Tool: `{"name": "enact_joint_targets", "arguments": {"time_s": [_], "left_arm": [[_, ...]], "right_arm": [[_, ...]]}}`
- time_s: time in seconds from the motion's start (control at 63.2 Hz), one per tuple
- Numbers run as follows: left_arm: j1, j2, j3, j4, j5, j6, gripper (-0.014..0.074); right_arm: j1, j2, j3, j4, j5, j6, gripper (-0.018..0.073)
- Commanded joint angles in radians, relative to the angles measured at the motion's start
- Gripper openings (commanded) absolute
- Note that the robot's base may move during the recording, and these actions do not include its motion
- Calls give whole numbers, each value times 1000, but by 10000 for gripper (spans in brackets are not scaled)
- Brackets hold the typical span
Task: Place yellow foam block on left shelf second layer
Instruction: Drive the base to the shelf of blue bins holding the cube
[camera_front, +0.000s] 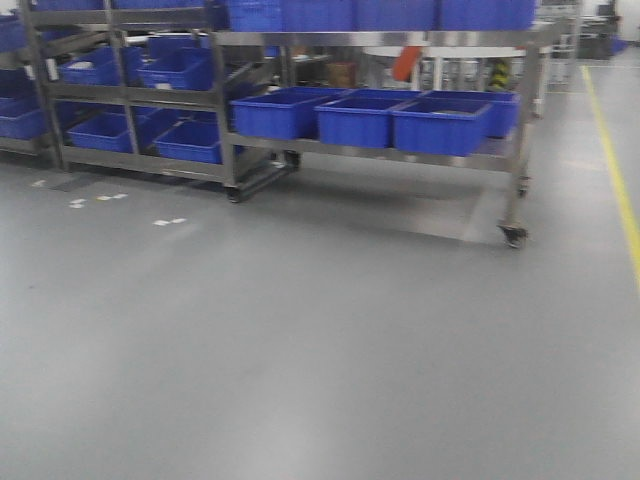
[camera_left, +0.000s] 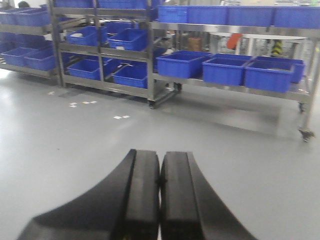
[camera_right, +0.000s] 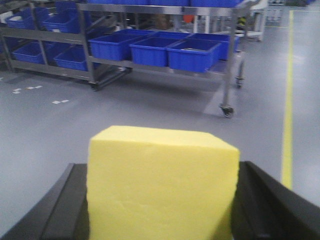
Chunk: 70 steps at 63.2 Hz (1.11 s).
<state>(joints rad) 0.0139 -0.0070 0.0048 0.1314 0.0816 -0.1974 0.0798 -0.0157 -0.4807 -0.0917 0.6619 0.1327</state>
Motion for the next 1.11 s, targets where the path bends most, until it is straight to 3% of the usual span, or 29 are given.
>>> {"name": "enact_joint_targets", "arguments": {"time_s": [0.0,1.091], "left_arm": [[-7,5,26,-2,-88,-4,136],[-7,5,26,-2,-88,-4,136]], "right_arm": [[-5,12,-28,-8,-88,-9,289],[-5,12,-28,-8,-86,-9,289]]}}
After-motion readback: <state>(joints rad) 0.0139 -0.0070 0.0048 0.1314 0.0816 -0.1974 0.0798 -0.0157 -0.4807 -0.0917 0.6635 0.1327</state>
